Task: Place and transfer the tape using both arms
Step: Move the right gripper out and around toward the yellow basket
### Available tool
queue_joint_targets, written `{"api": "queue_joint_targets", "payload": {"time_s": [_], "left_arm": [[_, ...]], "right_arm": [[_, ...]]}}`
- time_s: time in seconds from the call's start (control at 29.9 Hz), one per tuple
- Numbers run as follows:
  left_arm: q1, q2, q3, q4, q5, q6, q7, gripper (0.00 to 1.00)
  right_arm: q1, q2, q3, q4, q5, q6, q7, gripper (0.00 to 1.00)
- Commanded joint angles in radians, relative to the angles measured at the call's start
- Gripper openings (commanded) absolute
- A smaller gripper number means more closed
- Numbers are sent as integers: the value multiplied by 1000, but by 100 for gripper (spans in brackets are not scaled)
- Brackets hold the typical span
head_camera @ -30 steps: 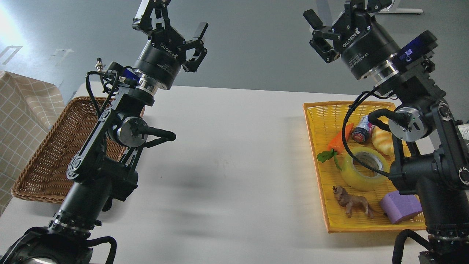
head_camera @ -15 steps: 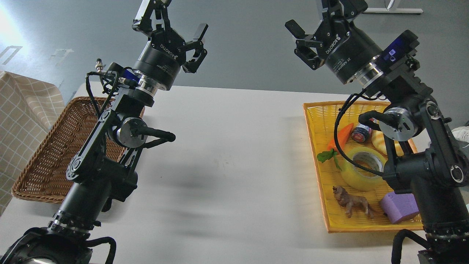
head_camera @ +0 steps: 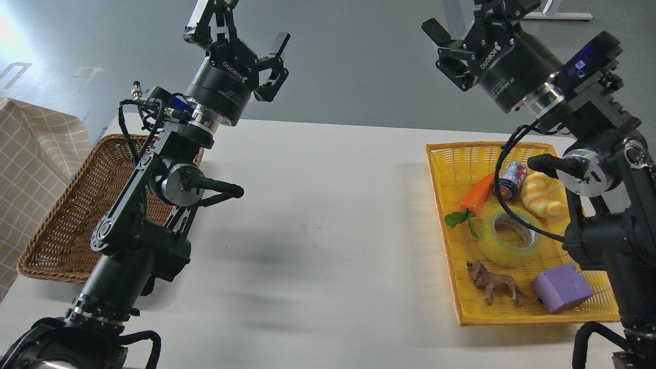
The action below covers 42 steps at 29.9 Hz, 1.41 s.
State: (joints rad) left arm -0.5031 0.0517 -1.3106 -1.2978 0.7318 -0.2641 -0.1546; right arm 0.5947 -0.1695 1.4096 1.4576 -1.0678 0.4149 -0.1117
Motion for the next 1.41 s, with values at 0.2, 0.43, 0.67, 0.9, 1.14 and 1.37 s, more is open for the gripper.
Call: {"api": "queue_joint_targets", "payload": {"time_s": [0.2,0.43,0.67,0.9,1.14,1.37], "left_arm": [[3,0,1,0,0,0,0,99],[9,-1,1,0,0,0,0,99],[11,-6,2,-1,1,0,0,99],[21,-6,2,-11,1,0,0,99],[32,-4,2,-14,1,0,1,99],[37,-1,2,-14,3,0,1,99]], "right_arm": [[-119,-398,-11,63,-4,74,4,100],[-256,-470,164,75,-6,74,63,100],[-321,-599,195,58,-46,74,272,100],[-380,-596,197,60,-182,74,290,100],[-432,-614,192,66,-273,74,287,100],[-495,-690,94,70,-472,74,303,99]]}}
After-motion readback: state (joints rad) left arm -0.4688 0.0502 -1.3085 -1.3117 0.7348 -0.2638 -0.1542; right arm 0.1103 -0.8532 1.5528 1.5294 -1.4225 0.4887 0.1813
